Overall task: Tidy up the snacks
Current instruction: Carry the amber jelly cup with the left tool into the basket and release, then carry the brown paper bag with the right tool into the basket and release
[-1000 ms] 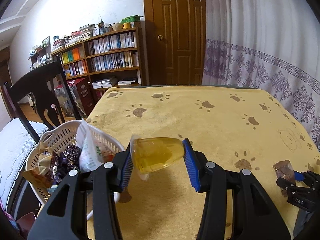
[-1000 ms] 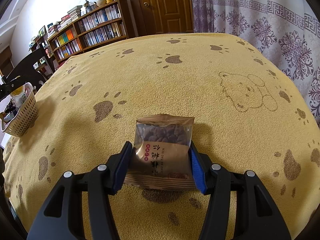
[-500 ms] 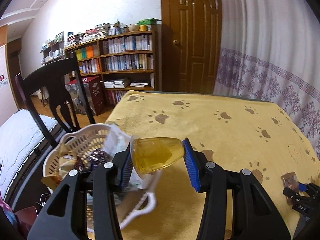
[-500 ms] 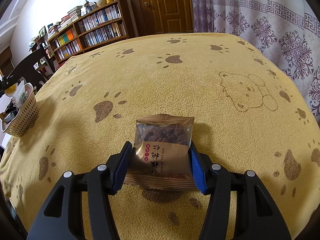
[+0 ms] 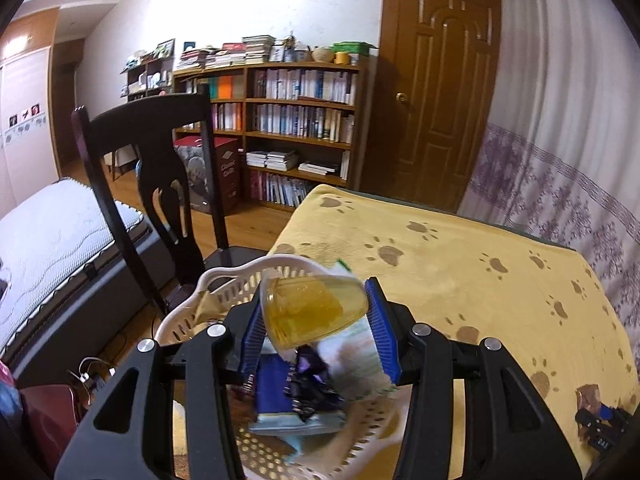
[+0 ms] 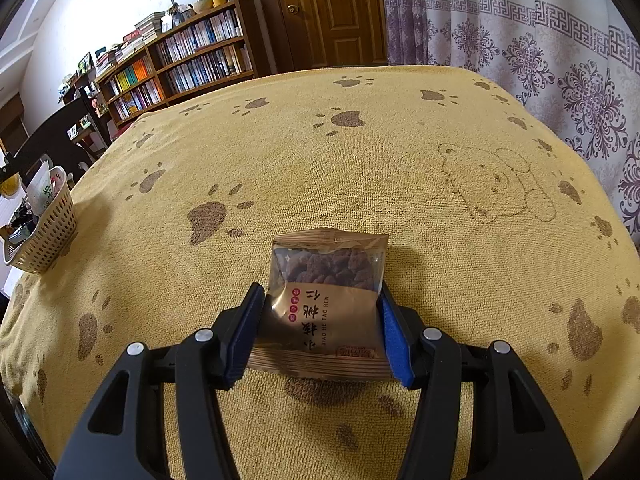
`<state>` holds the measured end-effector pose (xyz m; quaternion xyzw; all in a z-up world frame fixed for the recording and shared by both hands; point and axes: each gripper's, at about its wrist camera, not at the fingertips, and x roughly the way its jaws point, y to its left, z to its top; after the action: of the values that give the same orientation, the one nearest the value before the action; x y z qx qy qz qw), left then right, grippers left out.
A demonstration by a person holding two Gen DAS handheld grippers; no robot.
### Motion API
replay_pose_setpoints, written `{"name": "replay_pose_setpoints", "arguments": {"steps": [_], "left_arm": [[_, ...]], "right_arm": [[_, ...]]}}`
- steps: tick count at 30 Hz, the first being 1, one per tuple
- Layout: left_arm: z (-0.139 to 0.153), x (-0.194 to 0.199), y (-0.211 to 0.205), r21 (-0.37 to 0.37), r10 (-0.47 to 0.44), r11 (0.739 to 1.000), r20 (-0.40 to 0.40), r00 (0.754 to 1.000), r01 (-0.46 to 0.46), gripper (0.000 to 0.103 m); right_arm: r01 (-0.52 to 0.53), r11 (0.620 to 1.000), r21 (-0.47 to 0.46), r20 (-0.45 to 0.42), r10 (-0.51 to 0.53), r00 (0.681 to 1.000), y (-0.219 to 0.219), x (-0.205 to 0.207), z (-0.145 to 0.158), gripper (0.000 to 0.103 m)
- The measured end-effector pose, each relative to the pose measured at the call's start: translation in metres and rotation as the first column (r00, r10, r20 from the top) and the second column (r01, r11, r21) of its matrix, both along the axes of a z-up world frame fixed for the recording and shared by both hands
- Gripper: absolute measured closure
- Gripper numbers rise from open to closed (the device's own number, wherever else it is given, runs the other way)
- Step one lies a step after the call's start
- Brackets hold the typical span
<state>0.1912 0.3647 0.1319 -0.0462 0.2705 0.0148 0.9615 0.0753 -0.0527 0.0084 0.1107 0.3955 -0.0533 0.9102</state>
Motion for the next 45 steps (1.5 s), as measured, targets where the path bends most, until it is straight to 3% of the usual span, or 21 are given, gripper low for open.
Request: {"name": "replay_pose_setpoints", "arguments": {"steps": [3, 11, 14, 19, 23, 27, 39, 45], "left_arm": [[0.0, 0.001, 0.01, -0.022, 0.026, 0.999, 0.003, 1.0, -0.026, 0.041], [0.005, -0.004, 0.021, -0.04, 0.05, 0.998, 0.02, 0.999, -0.05, 0.039], [0.007, -0.006, 0.022, -0.039, 0.06, 0.997, 0.03, 0.998, -0.059, 0.031], [0.013, -0.012, 0.024, -0.039, 0.057, 0.998, 0.045, 0.997, -0.056, 0.03], [0.02, -0.019, 0.03, -0.038, 0.071, 0.997, 0.068, 0.995, -0.069, 0.023], [0.026, -0.026, 0.037, -0.055, 0.082, 0.995, 0.085, 0.993, -0.077, 0.023], [0.039, -0.039, 0.055, -0.089, 0.113, 0.991, 0.118, 0.987, -0.103, 0.015], [0.046, -0.044, 0.056, -0.086, 0.094, 0.993, 0.135, 0.986, -0.083, 0.009]], "right_arm": [[0.0, 1.0, 0.0, 0.0, 0.0, 1.0, 0.0, 0.0, 0.0, 0.047], [0.0, 1.0, 0.0, 0.0, 0.0, 1.0, 0.0, 0.0, 0.0, 0.047], [-0.001, 1.0, 0.001, 0.002, 0.001, 1.0, 0.0, 0.0, 0.0, 0.047], [0.0, 1.0, 0.005, 0.007, 0.0, 1.0, -0.001, -0.001, 0.0, 0.047], [0.005, 1.0, 0.004, 0.025, -0.005, 1.0, 0.0, -0.005, 0.004, 0.047], [-0.013, 0.999, 0.047, 0.044, 0.011, 0.999, 0.004, -0.009, 0.01, 0.047], [-0.184, 0.982, 0.043, 0.134, 0.176, 0.975, 0.069, 0.005, 0.057, 0.047], [-0.325, 0.945, 0.018, 0.177, 0.317, 0.932, 0.131, 0.037, 0.093, 0.047]]}}
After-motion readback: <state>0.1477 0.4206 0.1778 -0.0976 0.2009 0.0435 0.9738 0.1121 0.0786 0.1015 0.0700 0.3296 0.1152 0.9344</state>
